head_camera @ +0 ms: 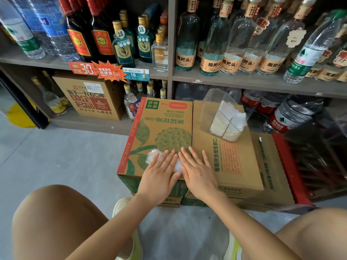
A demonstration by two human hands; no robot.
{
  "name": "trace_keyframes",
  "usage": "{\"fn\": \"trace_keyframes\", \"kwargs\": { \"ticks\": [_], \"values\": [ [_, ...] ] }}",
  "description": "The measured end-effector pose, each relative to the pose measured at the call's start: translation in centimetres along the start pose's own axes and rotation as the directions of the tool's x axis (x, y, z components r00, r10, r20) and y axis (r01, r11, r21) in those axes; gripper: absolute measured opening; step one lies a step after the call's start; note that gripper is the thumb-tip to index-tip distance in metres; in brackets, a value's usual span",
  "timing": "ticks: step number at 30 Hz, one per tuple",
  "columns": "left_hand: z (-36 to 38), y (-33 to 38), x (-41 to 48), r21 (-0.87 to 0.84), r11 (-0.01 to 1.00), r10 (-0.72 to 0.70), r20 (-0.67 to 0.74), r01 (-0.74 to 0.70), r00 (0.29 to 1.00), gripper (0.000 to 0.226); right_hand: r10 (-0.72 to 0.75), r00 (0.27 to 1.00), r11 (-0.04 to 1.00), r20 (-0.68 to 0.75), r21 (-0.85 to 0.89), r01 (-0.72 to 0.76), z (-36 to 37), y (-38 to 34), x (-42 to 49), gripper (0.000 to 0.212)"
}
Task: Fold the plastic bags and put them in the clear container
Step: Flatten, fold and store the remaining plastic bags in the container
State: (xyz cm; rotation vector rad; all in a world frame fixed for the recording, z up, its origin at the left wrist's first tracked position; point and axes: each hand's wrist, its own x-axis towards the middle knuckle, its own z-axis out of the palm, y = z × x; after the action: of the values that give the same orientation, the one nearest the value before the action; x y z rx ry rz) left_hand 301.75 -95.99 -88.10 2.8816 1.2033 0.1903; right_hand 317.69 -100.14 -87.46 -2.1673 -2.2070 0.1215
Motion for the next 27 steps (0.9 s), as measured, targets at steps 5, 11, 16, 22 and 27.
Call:
{"fn": "trace_keyframes", "kwargs": {
  "ticks": [5, 11, 16, 22, 27],
  "values": [
    [-0.2, -3.3, -1.0, -0.031, 1.0, 0.0, -0.035, -0.001, 0.999, 0.054, -0.021, 0.999, 0.999, 0.035, 0.046, 0.02, -0.6, -0.1, -0.2, 0.088],
    [-0.3, -4.9, -1.6, -0.07, 0.997, -0.044, -0.062, 0.04, 0.997, 0.05, -0.003, 0.999, 1.0, 0.054, 0.021, 0.002, -1.0, -0.2, -0.3, 0.077],
    [-0.2, -3.1, -1.7, -0.099, 0.983, -0.162, -0.096, 0.153, 0.982, 0.05, 0.062, 0.993, 0.994, 0.096, 0.084, -0.07, -1.3, -0.2, -0.3, 0.072],
    [-0.2, 0.8, -1.5, -0.082, 0.94, -0.338, -0.058, 0.333, 0.94, 0.056, 0.556, 0.757, 0.815, -0.344, 0.4, -0.418, -0.1, -1.1, -1.2, 0.055],
    [0.3, 2.5, -1.6, -0.086, 0.925, -0.375, -0.061, 0.369, 0.925, 0.055, 0.661, 0.693, 0.731, -0.289, 0.456, -0.507, -0.3, -1.9, 0.0, 0.027]
  ]
}}
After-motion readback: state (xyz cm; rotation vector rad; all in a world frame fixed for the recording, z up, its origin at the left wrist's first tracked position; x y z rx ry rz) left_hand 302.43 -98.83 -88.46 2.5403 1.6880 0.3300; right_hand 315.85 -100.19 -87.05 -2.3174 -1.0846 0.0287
